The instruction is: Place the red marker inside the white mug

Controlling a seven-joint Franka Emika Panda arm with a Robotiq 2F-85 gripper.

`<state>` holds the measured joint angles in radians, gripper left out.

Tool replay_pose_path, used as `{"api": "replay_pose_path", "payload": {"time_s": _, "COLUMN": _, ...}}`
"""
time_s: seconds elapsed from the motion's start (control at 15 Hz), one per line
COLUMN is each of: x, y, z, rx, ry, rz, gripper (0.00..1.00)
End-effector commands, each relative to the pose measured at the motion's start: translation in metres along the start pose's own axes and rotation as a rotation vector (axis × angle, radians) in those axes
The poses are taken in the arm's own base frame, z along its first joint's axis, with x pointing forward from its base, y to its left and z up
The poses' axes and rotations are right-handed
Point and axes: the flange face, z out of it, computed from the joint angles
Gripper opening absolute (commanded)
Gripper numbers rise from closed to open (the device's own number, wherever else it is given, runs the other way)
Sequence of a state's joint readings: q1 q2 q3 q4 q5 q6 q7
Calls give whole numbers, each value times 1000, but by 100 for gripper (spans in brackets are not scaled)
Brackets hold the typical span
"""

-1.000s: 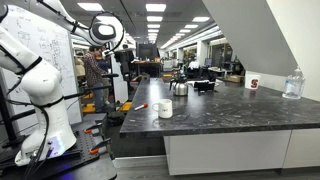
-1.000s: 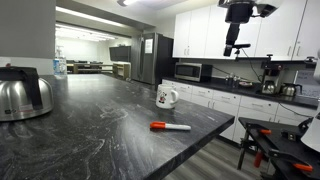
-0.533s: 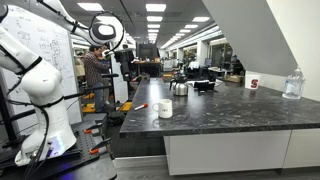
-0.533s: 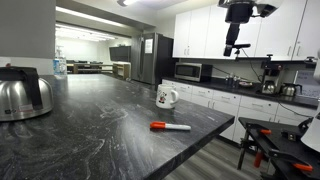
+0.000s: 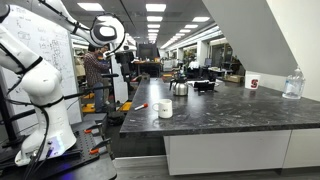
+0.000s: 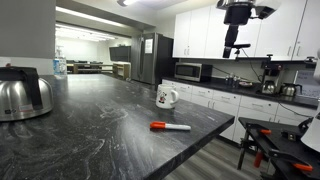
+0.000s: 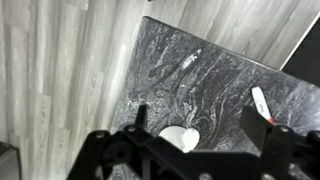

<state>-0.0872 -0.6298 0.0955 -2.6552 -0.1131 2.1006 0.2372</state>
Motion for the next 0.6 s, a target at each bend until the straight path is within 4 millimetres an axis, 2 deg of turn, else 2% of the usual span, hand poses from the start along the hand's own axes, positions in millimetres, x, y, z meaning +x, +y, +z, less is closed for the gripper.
{"api": "replay_pose_path", "payload": {"time_s": 0.0, "x": 23, "y": -14, "z": 17, "rx": 24, "ry": -20, "rz": -69, "gripper": 100}}
{"api": "replay_pose_path", "payload": {"time_s": 0.27, "x": 58, "y": -45, "z": 47, "rx": 42, "ry": -28, "rz": -166, "gripper": 100}}
{"api": "replay_pose_path", "payload": {"time_s": 0.53, "x": 99, "y": -79, "z": 88, "rx": 79, "ry": -48, "rz": -248, "gripper": 100}}
